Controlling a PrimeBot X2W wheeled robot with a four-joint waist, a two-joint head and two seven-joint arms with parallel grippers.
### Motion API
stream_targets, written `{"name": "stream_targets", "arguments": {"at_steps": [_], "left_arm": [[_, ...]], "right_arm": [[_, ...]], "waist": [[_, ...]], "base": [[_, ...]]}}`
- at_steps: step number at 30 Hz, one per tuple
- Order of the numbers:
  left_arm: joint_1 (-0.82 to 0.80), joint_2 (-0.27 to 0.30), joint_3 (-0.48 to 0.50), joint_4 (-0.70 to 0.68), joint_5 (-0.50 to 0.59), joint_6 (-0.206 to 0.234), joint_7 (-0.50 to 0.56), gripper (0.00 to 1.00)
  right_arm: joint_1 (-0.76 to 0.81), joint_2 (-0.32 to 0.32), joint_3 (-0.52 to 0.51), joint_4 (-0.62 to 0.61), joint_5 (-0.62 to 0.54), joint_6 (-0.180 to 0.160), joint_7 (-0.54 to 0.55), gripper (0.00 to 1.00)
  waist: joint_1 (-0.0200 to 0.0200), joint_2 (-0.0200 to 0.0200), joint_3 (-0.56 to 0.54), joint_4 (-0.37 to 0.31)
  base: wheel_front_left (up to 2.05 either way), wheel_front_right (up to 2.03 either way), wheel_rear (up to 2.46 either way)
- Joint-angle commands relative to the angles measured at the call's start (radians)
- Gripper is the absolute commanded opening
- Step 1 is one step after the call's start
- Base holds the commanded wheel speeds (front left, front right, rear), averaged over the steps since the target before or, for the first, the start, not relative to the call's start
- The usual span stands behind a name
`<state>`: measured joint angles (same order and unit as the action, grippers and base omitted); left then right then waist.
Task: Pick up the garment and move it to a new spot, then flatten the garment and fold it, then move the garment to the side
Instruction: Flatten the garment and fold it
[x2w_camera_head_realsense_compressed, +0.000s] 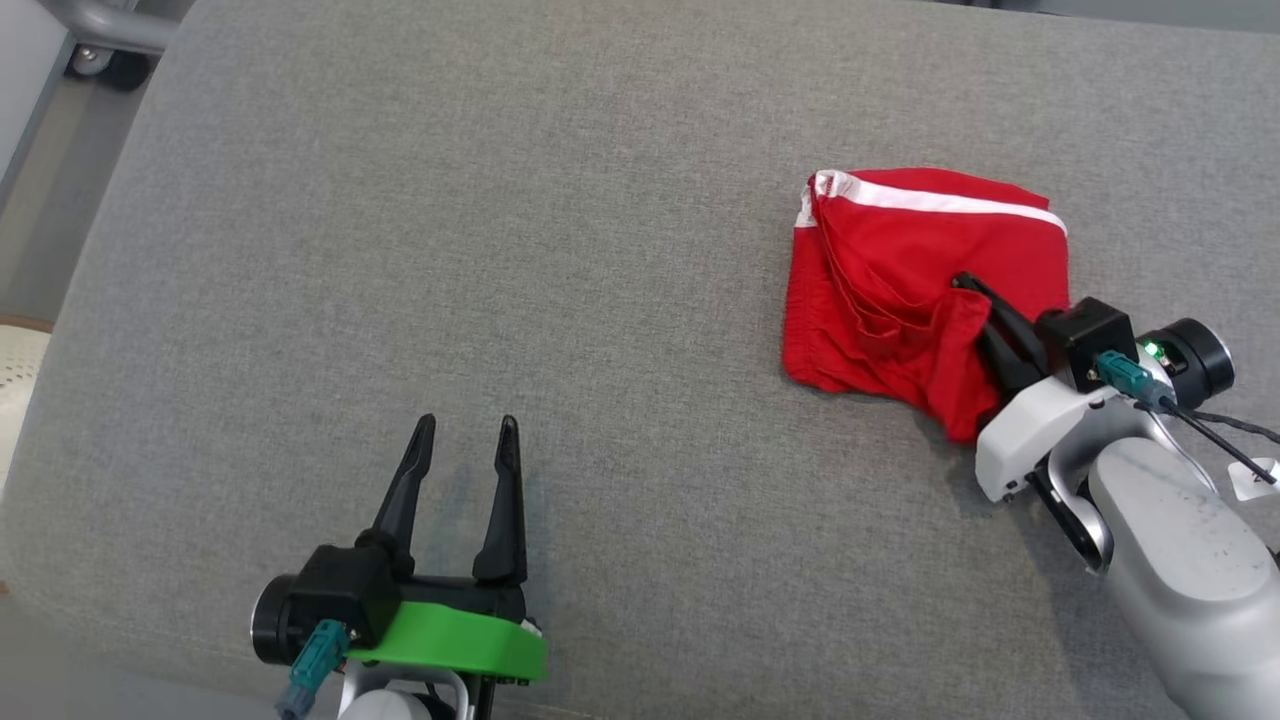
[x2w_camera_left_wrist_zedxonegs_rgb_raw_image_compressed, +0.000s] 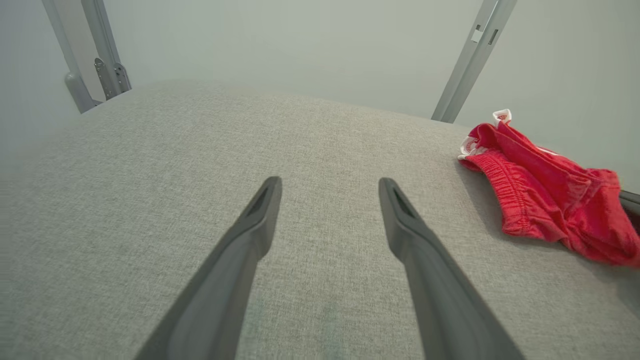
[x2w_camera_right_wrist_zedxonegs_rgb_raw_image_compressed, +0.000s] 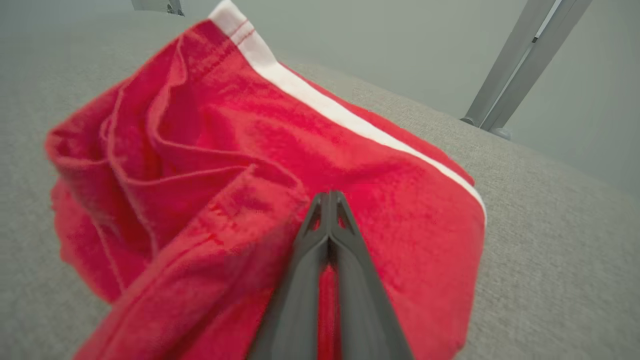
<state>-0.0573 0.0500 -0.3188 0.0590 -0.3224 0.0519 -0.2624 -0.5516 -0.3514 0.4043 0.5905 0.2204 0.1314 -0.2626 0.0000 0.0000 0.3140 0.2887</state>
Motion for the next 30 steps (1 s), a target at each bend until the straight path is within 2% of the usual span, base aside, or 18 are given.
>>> {"name": "stream_targets", "arguments": {"at_steps": [1,7,11,21,25,30], "left_arm": [[-0.008,0.001,0.007,-0.001,-0.002,0.005,-0.003,1.0],[0.003,0.002,0.02,-0.006,0.002,0.011,-0.003,1.0],[0.014,0.002,0.021,-0.007,0.005,0.011,-0.003,1.0],[0.033,0.002,0.021,0.001,0.013,0.006,-0.003,1.0],[0.058,0.002,0.05,-0.001,0.017,0.013,-0.003,1.0],[0.117,0.002,0.109,-0.002,0.046,0.001,-0.003,1.0]], "right_arm": [[0.021,-0.013,0.006,-0.008,0.012,-0.002,-0.003,0.0],[0.085,-0.015,0.071,-0.103,0.021,-0.002,-0.003,0.0],[0.118,0.006,0.116,-0.162,0.016,-0.001,-0.003,0.0],[0.125,0.097,0.214,-0.151,0.012,-0.002,-0.003,0.0],[0.162,0.108,0.187,-0.186,0.023,-0.002,-0.003,0.0],[0.268,0.092,0.06,-0.295,0.004,-0.002,-0.003,0.0]], "waist": [[0.0,0.0,0.016,0.017],[0.0,0.0,0.002,-0.002],[0.0,0.0,-0.007,-0.015],[0.0,0.0,-0.042,-0.027],[0.0,0.0,-0.087,-0.043],[0.0,0.0,-0.17,-0.092]], "base": [[0.0,0.0,0.0],[0.0,0.0,0.0],[0.0,0.0,0.0],[0.0,0.0,0.0],[0.0,0.0,0.0],[0.0,0.0,0.0]]}}
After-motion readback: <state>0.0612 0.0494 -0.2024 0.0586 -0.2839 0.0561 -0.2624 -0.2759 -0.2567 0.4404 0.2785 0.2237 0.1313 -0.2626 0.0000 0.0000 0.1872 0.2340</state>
